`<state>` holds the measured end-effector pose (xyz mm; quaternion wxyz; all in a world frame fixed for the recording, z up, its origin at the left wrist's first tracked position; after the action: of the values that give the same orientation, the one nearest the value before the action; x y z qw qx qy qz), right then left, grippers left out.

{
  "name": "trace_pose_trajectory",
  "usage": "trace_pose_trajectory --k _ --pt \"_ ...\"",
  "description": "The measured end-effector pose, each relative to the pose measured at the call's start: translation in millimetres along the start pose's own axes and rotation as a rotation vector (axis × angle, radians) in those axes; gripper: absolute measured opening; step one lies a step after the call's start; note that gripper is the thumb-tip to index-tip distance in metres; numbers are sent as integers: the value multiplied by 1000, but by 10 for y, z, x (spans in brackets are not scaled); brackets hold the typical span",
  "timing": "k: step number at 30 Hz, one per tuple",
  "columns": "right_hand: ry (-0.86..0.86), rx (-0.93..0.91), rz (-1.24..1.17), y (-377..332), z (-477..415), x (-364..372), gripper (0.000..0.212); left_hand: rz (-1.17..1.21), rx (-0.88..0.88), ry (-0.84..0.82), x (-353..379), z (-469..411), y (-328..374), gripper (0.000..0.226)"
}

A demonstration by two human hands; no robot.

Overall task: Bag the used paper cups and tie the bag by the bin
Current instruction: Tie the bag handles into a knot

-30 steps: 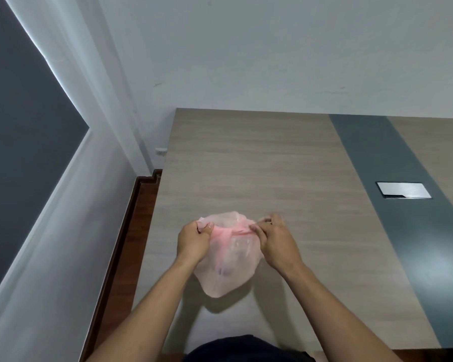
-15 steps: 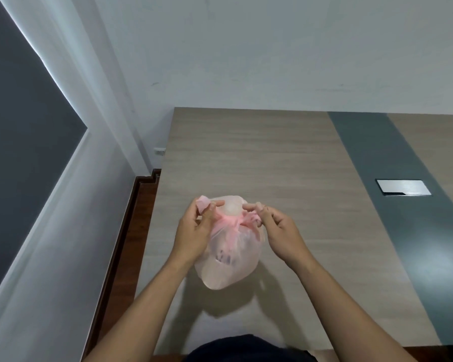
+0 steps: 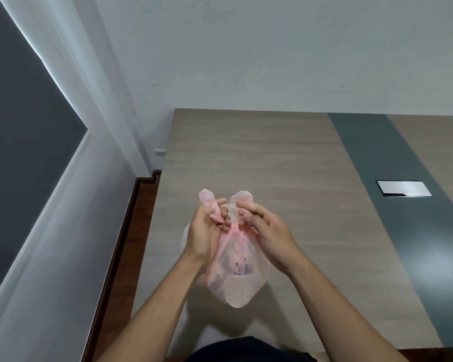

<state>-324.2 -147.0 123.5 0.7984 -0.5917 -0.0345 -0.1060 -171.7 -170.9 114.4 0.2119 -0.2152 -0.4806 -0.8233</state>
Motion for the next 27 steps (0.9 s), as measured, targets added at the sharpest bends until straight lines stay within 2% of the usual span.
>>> trace_pose_trajectory --k 3,8,14,17,19,21,23,27 --pt "-3 -13 -10 33 12 6 36 -41 24 4 -49 9 4 41" --pt "31 -17 -122 54 -12 -26 49 -274 116 48 -140 -15 11 24" --pt "105 -2 -70 14 6 -70 19 -416 195 -32 -80 86 96 22" --pt "156 -7 -23 -6 9 -108 8 -344 105 -46 -80 98 53 39" --pt "173 -24 101 -10 11 -126 18 -340 59 -110 -66 83 21 60" --pt "120 -50 187 -37 26 -80 27 -381 29 -194 -56 58 -7 68" --pt "45 -92 236 -34 29 -43 23 -435 27 -229 -60 47 -41 56" --pt "37 -115 418 -117 50 -45 19 -457 51 -185 -92 66 -87 16"
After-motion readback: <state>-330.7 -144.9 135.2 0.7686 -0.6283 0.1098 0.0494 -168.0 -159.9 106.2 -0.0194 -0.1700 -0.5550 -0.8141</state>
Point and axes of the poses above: each hand's wrist, its own z-axis away from the middle knuckle, its own x-axis out of the palm, y = z × x, the point moved 6 cm from there along -z, towards the middle knuckle, and after that the axes turned 5 degrees about y, right-handed, at the moved point
